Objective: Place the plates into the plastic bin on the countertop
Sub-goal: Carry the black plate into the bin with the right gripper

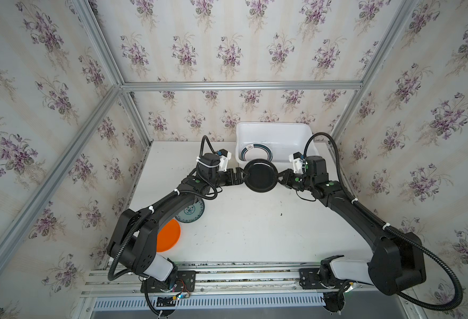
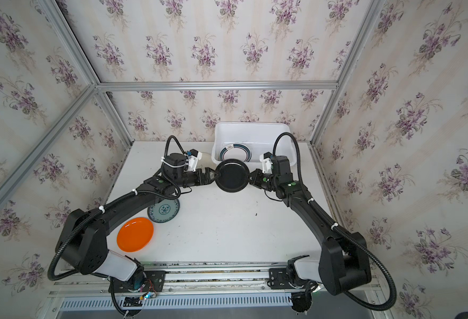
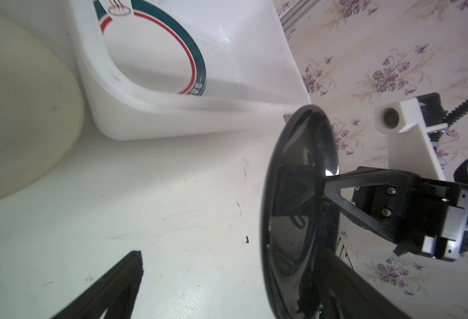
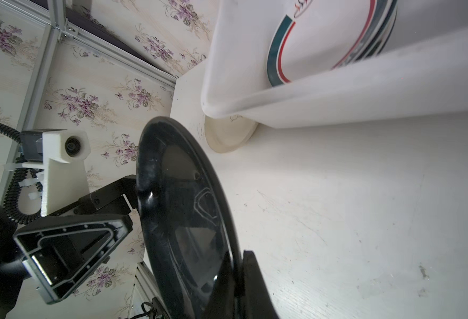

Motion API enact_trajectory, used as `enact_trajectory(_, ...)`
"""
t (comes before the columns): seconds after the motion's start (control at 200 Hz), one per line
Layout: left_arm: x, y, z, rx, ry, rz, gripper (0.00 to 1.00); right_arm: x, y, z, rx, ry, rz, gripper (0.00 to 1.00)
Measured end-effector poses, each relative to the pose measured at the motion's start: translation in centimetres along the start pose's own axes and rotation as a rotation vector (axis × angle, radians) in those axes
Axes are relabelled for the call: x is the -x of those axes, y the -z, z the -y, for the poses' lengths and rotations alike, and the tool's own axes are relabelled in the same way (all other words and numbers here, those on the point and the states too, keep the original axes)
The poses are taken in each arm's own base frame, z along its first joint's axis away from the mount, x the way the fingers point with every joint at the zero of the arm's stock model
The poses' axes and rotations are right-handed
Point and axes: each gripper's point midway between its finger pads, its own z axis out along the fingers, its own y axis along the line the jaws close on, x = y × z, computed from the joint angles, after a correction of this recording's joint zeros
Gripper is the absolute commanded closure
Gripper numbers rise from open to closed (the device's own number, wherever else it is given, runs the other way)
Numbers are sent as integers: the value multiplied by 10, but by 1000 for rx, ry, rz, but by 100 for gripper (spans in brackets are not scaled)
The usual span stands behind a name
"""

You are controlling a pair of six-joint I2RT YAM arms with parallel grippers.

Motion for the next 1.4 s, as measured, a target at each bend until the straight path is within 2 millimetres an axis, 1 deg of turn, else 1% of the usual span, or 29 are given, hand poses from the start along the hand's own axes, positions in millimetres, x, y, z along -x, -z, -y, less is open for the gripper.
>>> enact_trajectory(0.04,9,2,-3,5,5,17,0,12,1,-4,-1,12,13,100)
enact_trajectory(0.1,22,5,-9,15,12,44,1,30,0,-6,-8,17,31,100)
enact_trajectory(0.18,39,9,-17,22,26,76,1,59,-5,3,-32,4,60,100)
enact_trajectory(0.26,51,13,-23,31,36,102,0,80,-13,14,-51,-18,70,100)
enact_trajectory(0.325,55,16,-26,33,45,112,0,94,-20,23,-80,-33,70,100)
enact_trajectory(0.38,59,20,-30,39,51,121,0,107,-27,27,-98,-26,76,100)
enact_trajectory(0.415,61,22,-31,41,53,128,1,117,-32,30,-114,-17,83,100)
enact_trajectory(0.49,65,27,-32,43,52,141,0,132,-44,39,-147,-1,81,100)
enact_trajectory(0.545,67,29,-34,48,54,149,0,144,-56,49,-178,3,81,100)
enact_trajectory(0.675,69,33,-40,65,59,151,0,159,-83,78,-234,-14,51,100)
enact_trajectory(0.735,70,34,-43,72,58,153,0,164,-96,89,-255,-26,31,100)
enact_trajectory(0.795,70,35,-44,77,59,153,0,169,-107,96,-265,-35,20,100)
enact_trajectory(0.925,69,35,-45,80,57,151,1,169,-123,110,-289,-53,-8,100)
enact_trajectory(1.035,70,36,-46,82,58,152,0,164,-131,124,-323,-70,-33,100)
enact_trajectory(1.199,71,36,-47,85,60,154,0,158,-137,141,-376,-85,-59,100)
enact_trajectory(1.399,68,35,-50,90,67,146,0,151,-148,151,-414,-85,-94,100)
